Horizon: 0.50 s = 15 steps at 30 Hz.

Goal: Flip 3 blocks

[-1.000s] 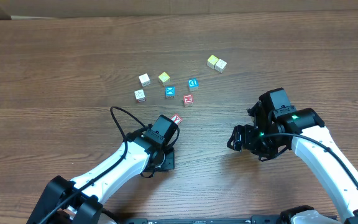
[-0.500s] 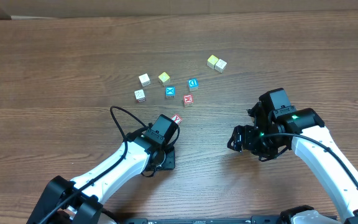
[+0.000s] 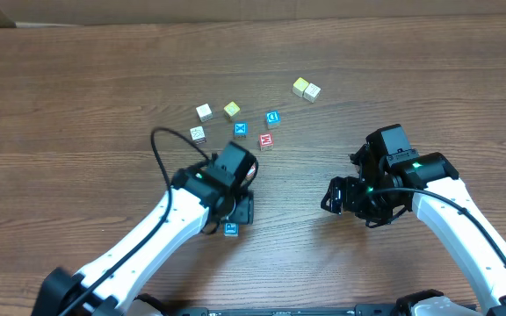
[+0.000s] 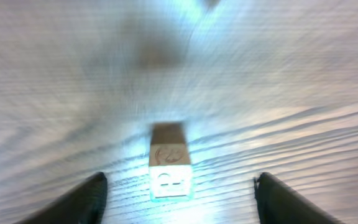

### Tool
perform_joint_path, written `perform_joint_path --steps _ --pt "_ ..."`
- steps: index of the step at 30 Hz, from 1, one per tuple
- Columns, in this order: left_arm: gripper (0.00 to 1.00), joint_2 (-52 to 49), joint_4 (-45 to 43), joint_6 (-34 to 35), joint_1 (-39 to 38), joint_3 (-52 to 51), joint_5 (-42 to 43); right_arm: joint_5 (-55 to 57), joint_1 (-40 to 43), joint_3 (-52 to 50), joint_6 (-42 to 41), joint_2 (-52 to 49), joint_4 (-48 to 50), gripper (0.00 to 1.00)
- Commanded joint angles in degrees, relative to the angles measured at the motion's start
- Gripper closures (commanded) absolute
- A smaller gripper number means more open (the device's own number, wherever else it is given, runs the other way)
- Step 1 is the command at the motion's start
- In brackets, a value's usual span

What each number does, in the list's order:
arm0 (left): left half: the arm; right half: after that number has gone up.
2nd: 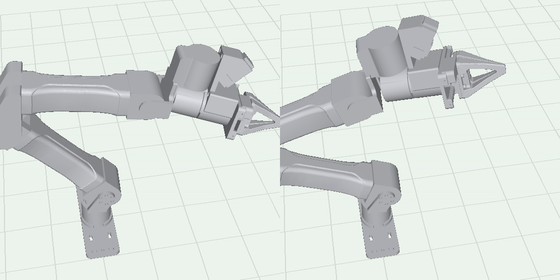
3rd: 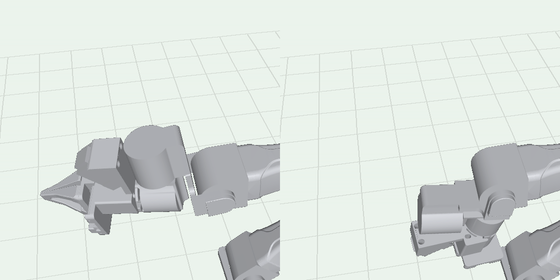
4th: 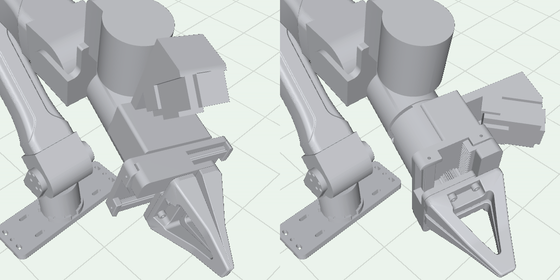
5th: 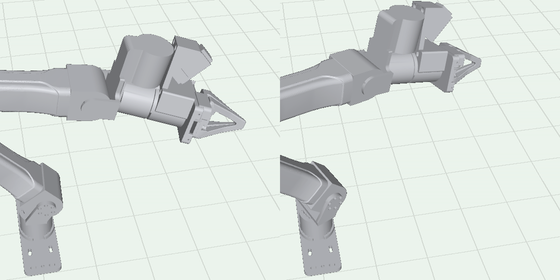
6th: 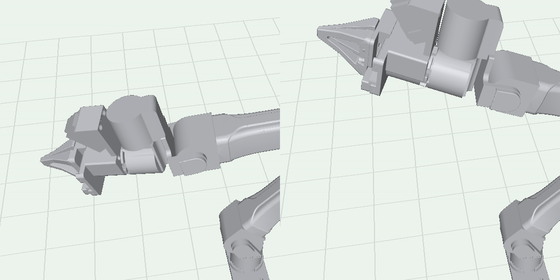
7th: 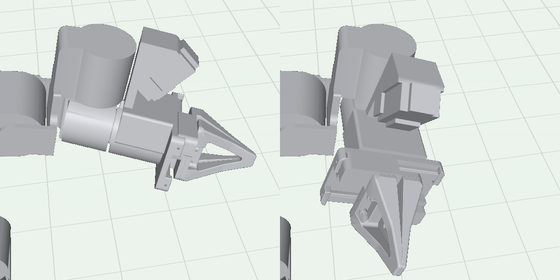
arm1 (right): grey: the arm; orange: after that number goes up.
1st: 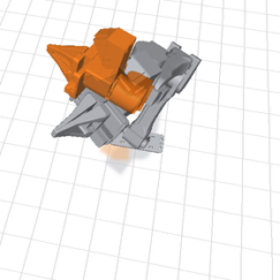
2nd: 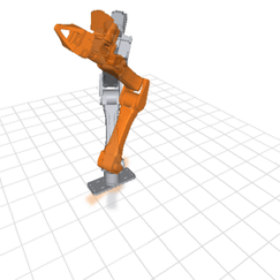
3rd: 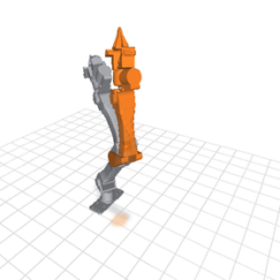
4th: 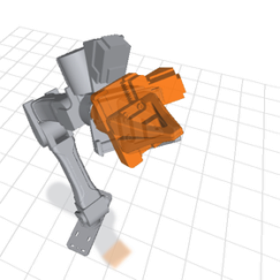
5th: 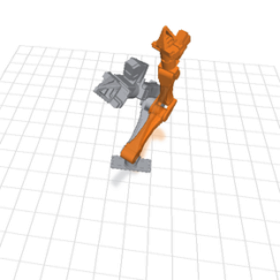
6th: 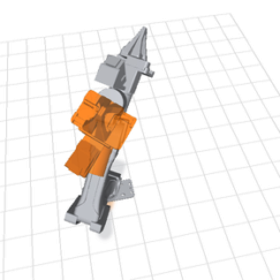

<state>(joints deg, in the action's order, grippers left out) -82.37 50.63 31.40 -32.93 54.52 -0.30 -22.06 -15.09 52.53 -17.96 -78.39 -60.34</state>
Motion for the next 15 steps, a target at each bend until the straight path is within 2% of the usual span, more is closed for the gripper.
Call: perform_joint_path --steps 1,3,5,8,10,13,15 --pt "0.56 1.42 0.37 -5.09 0.35 3.89 -3.10 0.31 -0.33 0.46 0.44 0.48 0.66 0.16" --pt "0.62 0.48 -1.70 -6.69 1.55 3.82 -2.99 0.31 -0.33 0.46 0.44 0.48 0.87 0.16" --pt "0.50 -1.68 -4.24 -8.46 3.21 3.82 -1.44 0.28 -0.33 0.46 0.44 0.48 0.94 0.15" --pt "0.50 -6.08 -8.24 -10.47 6.19 3.82 3.32 0.28 -0.33 0.46 0.42 0.48 0.70 0.14" --pt "0.42 -8.96 -10.54 -10.45 7.69 3.82 4.96 0.28 -0.33 0.46 0.42 0.48 0.44 0.14" --pt "0.44 -12.55 -14.62 -10.43 9.07 3.85 8.48 0.28 -0.33 0.46 0.44 0.48 0.24 0.13" --pt "0.40 -14.14 -17.11 -9.81 9.27 3.85 9.88 0.31 -0.33 0.46 0.44 0.48 0.31 0.12"
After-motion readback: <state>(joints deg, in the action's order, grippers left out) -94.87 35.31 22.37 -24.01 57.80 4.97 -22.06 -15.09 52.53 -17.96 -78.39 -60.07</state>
